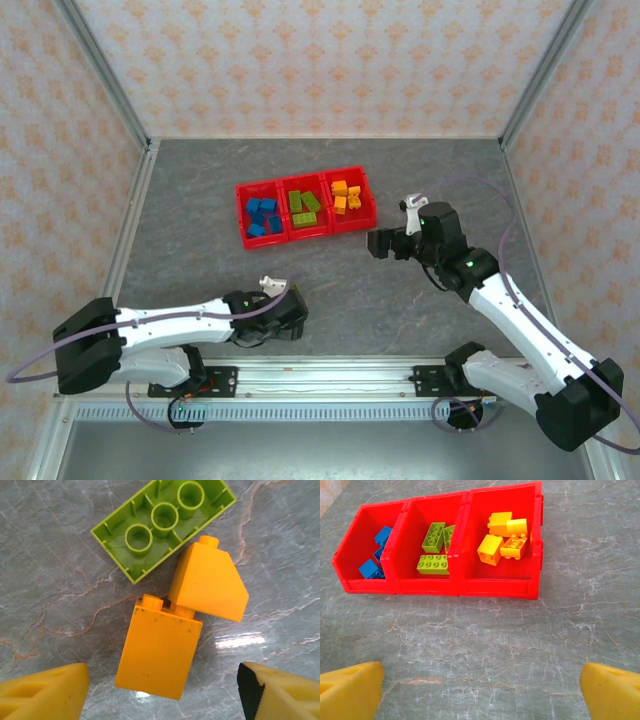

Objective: Sort the legos into containers by color
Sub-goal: Pick up the lego from the middle-left of the table.

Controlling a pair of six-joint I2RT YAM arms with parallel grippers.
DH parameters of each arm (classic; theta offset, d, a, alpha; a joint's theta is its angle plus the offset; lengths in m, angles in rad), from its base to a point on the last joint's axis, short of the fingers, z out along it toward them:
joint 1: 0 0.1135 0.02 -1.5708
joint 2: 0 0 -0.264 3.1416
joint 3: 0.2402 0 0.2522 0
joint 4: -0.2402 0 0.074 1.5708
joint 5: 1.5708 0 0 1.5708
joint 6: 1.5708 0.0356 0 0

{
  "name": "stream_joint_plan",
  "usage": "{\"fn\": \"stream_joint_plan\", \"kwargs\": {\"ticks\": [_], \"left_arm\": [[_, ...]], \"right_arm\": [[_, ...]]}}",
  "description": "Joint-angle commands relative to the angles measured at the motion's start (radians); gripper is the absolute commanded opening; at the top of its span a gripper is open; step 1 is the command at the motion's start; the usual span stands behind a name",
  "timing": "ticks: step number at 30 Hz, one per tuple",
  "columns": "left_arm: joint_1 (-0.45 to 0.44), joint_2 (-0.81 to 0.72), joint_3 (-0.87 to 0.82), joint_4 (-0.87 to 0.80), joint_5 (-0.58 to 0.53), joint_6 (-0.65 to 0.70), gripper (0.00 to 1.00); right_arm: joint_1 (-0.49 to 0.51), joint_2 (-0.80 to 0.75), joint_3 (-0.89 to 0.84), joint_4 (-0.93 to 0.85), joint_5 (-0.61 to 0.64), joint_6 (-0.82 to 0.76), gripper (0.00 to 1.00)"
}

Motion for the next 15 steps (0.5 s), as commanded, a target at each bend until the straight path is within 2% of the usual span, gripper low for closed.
{"fn": "stream_joint_plan", "kwargs": {"ticks": [1,3,6,15], "left_arm": [[0.004,0.041,0.030,0.005,-0.014,0.038,0.86],[0.012,0.059,0.024,0.000,-0.023,0.032,0.93],[0.039,0.056,-0.001,0.017,-0.015,0.041,0.94],[0.101,-0.013,-0.056,0.130,0.065,0.113,0.72]], "right_arm": [[-0.004,-0.003,0.005,0.005,0.008,0.013,1.00],[-0.004,-0.003,0.002,0.002,0.019,0.012,1.00],[-0.004,0.006,-0.001,0.002,0.023,0.010,1.00],[-0.004,0.039,-0.001,0.003,0.034,0.002,1.00]]}}
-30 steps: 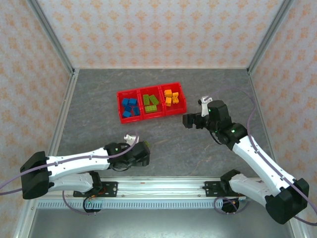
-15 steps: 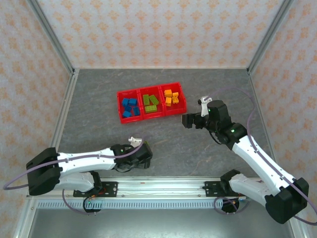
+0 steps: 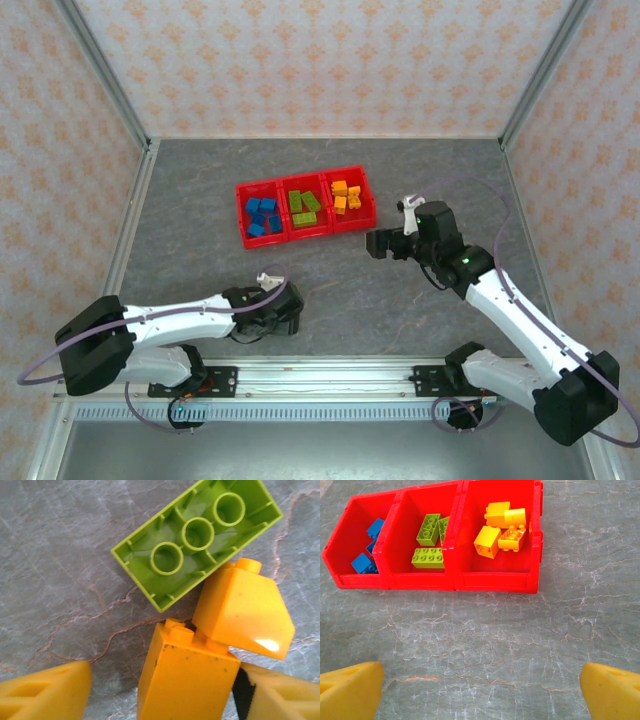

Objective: Sort the legos into containers by color
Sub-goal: Pick up the lego from the middle-left of the table.

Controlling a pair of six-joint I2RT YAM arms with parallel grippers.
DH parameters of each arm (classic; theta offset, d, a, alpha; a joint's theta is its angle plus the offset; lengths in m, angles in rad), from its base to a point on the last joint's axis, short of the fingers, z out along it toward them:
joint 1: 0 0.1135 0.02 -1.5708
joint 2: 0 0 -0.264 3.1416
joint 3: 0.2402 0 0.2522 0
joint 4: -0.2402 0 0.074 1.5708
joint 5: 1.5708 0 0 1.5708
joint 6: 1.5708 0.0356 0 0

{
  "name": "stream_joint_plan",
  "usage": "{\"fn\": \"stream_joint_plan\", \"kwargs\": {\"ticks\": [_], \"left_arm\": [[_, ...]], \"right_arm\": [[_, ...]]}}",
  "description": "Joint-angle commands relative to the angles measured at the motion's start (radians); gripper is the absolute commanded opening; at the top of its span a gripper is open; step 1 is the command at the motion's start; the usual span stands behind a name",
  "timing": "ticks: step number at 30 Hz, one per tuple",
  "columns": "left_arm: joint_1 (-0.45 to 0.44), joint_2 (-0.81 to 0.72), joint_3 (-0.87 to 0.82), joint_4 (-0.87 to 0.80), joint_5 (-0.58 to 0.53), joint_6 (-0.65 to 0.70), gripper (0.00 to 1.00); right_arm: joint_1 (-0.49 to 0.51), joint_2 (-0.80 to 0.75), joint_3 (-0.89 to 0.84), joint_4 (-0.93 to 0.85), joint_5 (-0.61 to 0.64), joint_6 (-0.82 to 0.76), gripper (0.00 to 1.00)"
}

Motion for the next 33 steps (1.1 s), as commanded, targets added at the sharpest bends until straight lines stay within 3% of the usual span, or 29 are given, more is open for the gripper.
{"fn": "stream_joint_plan", "kwargs": {"ticks": [1,12,18,26,33], "left_arm": [[0.007,-0.017,-0.009,0.045,0.019,0.047,0.71],[0.020,0.056,-0.029,0.131,0.031,0.075,0.63],[0.017,0.084,-0.004,0.132,0.024,0.088,0.52],[-0.052,0.042,0.049,0.070,-0.028,0.073,0.35],[-0.149,-0.042,0.167,-0.088,-0.158,0.028,0.31]], "right_arm": [[-0.003,0.003,-0.001,0.004,0.031,-0.006,1.00],[-0.004,-0.001,-0.002,0.002,0.053,-0.013,1.00],[-0.002,-0.006,0.004,-0.003,0.052,-0.018,1.00],[-0.002,-0.007,-0.006,0.009,0.071,-0.011,1.00],[-0.002,-0.027,0.002,0.011,0.111,-0.007,1.00]]}}
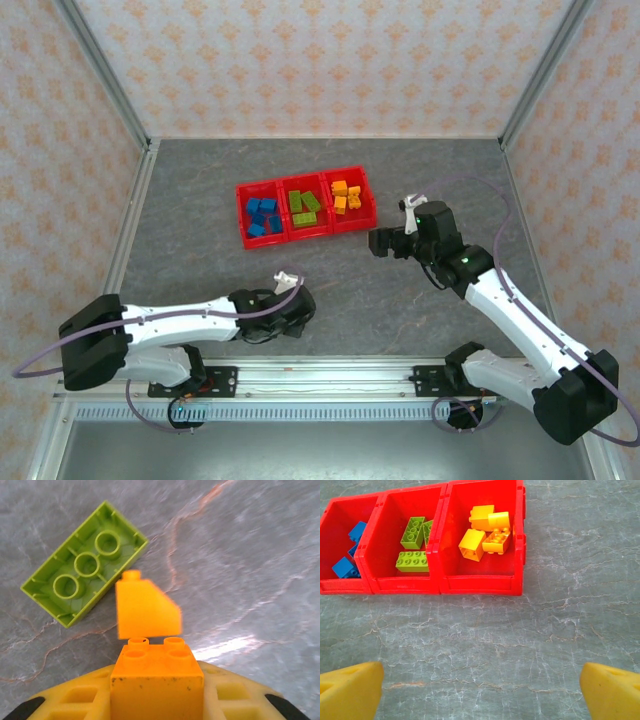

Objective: Sort the legos into containers by color
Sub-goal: Pick up the lego from the middle-left of the table, then place the lego in the container.

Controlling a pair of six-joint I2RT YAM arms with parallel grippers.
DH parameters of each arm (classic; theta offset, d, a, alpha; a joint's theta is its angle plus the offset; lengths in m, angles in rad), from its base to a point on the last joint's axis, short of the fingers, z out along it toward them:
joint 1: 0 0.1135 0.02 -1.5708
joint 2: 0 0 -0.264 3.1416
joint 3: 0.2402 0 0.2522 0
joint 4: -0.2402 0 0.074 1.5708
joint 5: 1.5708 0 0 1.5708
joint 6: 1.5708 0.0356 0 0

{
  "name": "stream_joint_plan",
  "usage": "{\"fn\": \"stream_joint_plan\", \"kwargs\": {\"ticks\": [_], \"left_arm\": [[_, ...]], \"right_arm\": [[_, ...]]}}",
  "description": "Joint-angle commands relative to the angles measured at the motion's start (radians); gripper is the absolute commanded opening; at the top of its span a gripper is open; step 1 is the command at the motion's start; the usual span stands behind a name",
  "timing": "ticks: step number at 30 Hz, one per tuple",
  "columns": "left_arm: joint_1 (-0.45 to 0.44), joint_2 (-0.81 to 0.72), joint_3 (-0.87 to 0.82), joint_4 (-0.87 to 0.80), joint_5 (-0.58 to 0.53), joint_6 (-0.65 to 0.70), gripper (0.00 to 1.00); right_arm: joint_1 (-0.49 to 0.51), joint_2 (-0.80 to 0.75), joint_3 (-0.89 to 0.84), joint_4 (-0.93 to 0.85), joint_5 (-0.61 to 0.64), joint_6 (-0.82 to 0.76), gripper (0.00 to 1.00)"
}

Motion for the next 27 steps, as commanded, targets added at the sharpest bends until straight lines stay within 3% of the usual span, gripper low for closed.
{"fn": "stream_joint_plan", "kwargs": {"ticks": [1,8,14,22,27], "left_arm": [[-0.041,-0.063,0.090,-0.114,-0.113,-0.026,0.30],[-0.057,-0.215,0.255,-0.166,-0.336,-0.041,0.24],[-0.021,-0.186,0.427,-0.049,-0.489,0.111,0.22],[0.253,0.136,0.729,0.102,-0.280,0.353,0.24],[0.364,0.413,1.001,0.035,-0.168,0.400,0.24]], "right_arm": [[-0.002,-0.032,-0.001,0.018,0.054,-0.002,1.00],[-0.002,-0.068,0.010,0.025,0.121,0.009,1.00],[-0.003,-0.152,0.005,0.047,0.191,0.027,1.00],[-0.004,-0.273,-0.023,0.078,0.281,0.075,1.00],[-0.004,-0.342,-0.059,0.077,0.291,0.084,1.00]]}}
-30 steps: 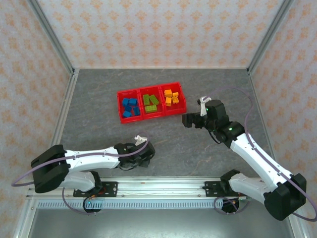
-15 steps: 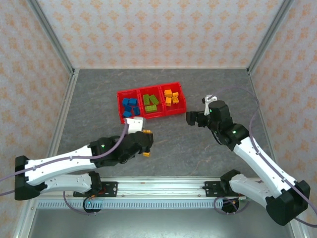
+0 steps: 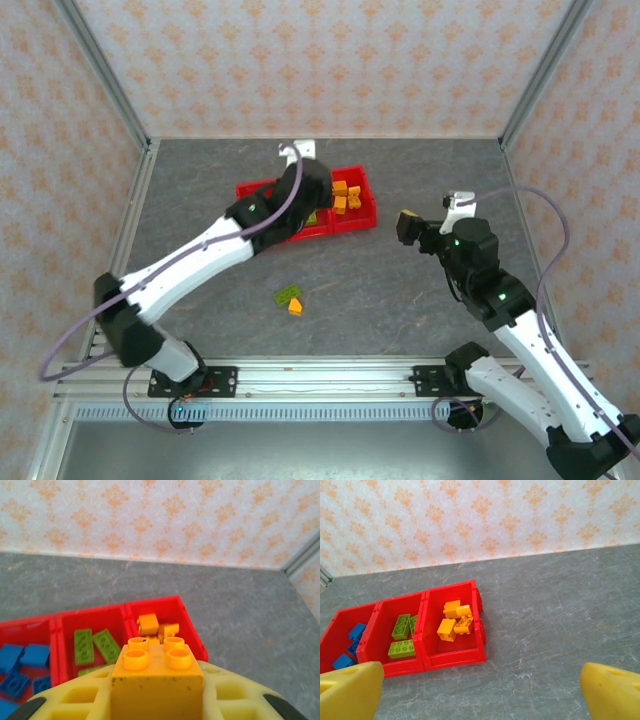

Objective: Sort the legos into containers by color
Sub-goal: Place the lego in the container.

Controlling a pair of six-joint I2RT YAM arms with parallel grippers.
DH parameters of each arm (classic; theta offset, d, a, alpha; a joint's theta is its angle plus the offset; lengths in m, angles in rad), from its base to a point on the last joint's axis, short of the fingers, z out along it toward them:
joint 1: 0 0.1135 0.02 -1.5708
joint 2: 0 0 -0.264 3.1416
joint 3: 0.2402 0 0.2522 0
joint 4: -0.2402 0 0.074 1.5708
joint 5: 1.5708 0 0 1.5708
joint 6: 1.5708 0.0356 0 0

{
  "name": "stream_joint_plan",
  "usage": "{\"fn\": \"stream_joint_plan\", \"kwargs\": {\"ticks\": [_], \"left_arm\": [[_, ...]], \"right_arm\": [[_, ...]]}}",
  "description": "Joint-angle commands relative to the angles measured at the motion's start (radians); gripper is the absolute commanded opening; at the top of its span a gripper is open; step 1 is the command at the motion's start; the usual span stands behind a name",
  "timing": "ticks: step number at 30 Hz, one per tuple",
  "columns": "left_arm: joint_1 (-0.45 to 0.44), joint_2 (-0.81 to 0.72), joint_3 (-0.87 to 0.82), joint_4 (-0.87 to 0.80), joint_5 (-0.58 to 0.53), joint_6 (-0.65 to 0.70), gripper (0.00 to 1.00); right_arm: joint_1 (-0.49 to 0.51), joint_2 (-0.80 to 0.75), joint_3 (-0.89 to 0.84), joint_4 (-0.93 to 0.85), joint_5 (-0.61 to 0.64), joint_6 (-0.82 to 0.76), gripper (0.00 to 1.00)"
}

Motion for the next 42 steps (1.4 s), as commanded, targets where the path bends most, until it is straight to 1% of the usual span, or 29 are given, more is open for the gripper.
{"fn": "stream_joint_plan", "kwargs": {"ticks": [1,6,9,13,17,20,22,25,29,33,36,40,42], "left_arm": [[0.037,0.148,0.169,-0.037,0.086,0.083,0.25],[0.057,0.437,0.446,-0.155,0.111,0.120,0.25],[0.077,0.565,0.569,-0.202,0.134,0.117,0.25],[0.107,0.671,0.651,-0.219,0.147,0.105,0.25],[0.138,0.748,0.704,-0.221,0.197,0.100,0.27],[0.153,0.776,0.705,-0.206,0.225,0.089,0.32],[0.162,0.792,0.705,-0.197,0.250,0.081,0.33],[0.170,0.809,0.705,-0.185,0.259,0.077,0.35],[0.175,0.820,0.705,-0.163,0.286,0.084,0.39],[0.178,0.820,0.711,-0.152,0.290,0.089,0.44],[0.184,0.809,0.713,-0.154,0.281,0.089,0.51],[0.189,0.773,0.711,-0.174,0.264,0.105,0.72],[0.187,0.737,0.702,-0.185,0.262,0.118,0.80]], "right_arm": [[-0.004,-0.038,-0.033,0.018,0.048,0.027,1.00],[-0.004,-0.088,-0.064,-0.014,0.064,0.058,1.00],[-0.004,-0.118,-0.085,-0.029,0.051,0.065,1.00],[-0.004,-0.157,-0.105,-0.037,0.021,0.072,1.00],[-0.004,-0.217,-0.131,-0.022,0.009,0.077,1.00],[-0.004,-0.245,-0.147,-0.024,0.029,0.081,1.00],[-0.004,-0.250,-0.155,-0.034,0.044,0.084,1.00],[-0.004,-0.250,-0.162,-0.045,0.045,0.095,1.00],[-0.004,-0.251,-0.166,-0.040,0.041,0.095,1.00],[-0.004,-0.251,-0.166,-0.039,0.041,0.097,1.00],[-0.004,-0.255,-0.172,-0.044,0.060,0.116,1.00],[-0.003,-0.274,-0.181,-0.043,0.068,0.124,1.00],[-0.004,-0.288,-0.187,-0.037,0.070,0.124,1.00]]}}
